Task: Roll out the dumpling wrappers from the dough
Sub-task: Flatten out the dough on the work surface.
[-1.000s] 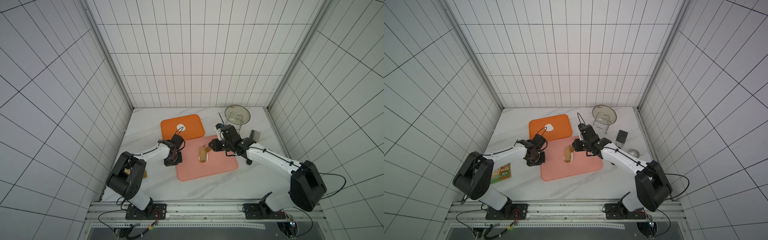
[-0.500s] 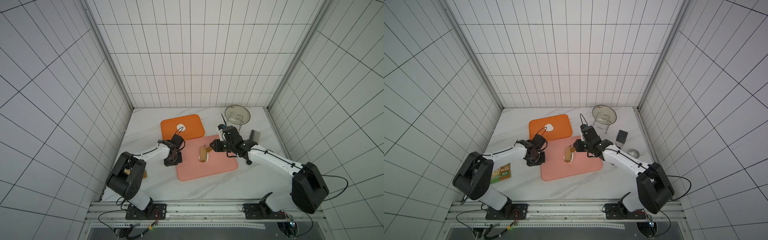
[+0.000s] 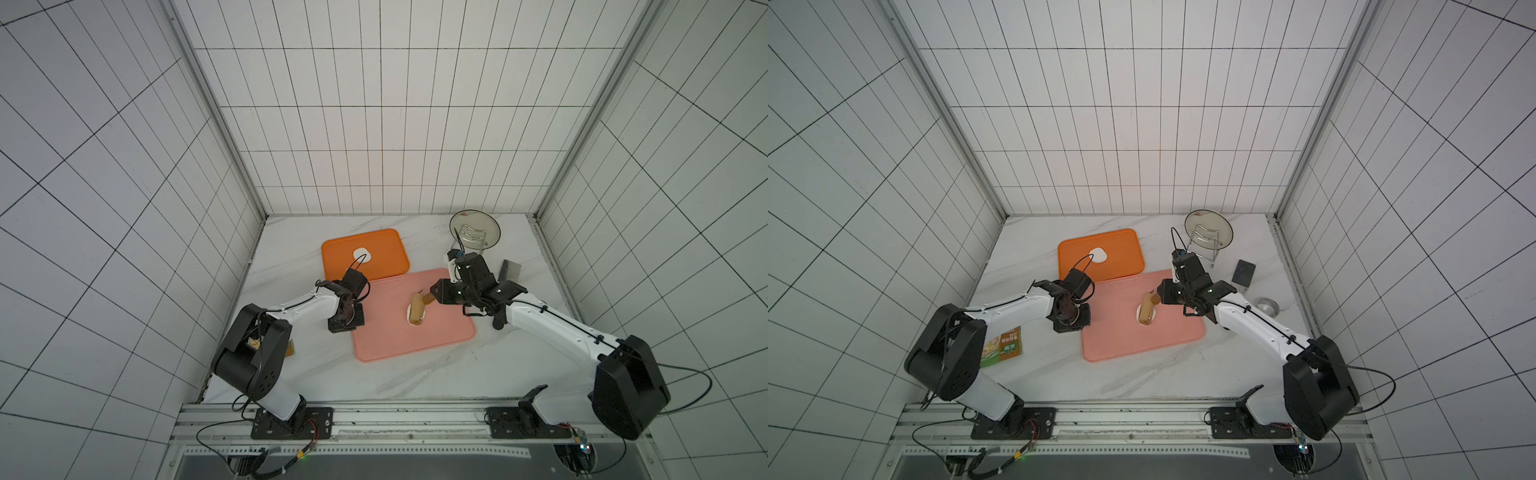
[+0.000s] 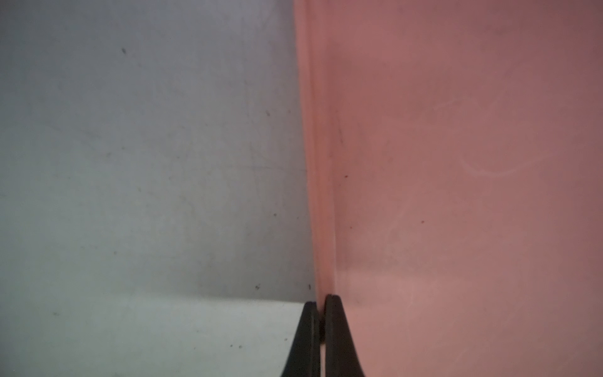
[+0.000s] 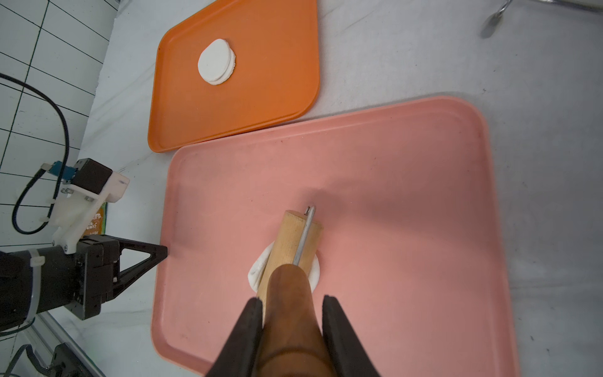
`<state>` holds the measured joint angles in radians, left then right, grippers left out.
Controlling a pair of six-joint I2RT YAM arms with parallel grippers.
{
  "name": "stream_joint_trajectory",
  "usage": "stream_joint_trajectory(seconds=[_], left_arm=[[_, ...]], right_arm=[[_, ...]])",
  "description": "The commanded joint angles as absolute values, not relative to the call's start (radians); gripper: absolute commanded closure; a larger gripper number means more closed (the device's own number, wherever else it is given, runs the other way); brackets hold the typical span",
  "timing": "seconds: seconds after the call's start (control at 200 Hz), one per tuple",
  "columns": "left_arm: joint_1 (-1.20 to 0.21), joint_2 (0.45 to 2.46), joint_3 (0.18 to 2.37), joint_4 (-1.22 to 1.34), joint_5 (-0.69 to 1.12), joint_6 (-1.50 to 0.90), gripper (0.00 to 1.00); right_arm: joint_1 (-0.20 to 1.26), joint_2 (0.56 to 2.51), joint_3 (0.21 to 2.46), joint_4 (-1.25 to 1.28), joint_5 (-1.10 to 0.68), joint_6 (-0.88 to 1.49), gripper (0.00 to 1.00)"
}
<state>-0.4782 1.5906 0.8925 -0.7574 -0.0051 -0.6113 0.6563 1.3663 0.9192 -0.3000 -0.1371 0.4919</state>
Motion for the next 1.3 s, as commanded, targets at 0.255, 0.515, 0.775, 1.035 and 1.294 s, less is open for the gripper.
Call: stream_joint_trajectory(seconds=[0.255, 0.515, 0.775, 1.035, 1.294], left_arm=[[-0.480, 1.580, 0.868, -0.777, -0.029, -0.611, 1.00], [-0.480, 1.583, 0.872, -0.779, -0.036, -0.609, 1.00], [-0.480, 1.585, 0.872, -0.780, -0.037, -0.609, 1.00], [-0.480, 1.586, 0.873, -0.782, -0.035, -0.608, 1.00], [-0.480, 1.581, 0.868, -0.782, -0.036, -0.609, 1.00]], right_arm=[[0.611, 1.426, 0.832, -0.580, 0.128, 0.400, 1.00], [0.599, 1.428, 0.836, -0.598, 0.151, 0.393, 1.00], [0.606, 1.422, 0.830, -0.609, 0.180, 0.378, 1.00], [0.632, 1.438, 0.864, -0.627, 0.216, 0.371, 1.00], [0.629, 1.430, 0.865, -0.640, 0.238, 0.373, 1.00]])
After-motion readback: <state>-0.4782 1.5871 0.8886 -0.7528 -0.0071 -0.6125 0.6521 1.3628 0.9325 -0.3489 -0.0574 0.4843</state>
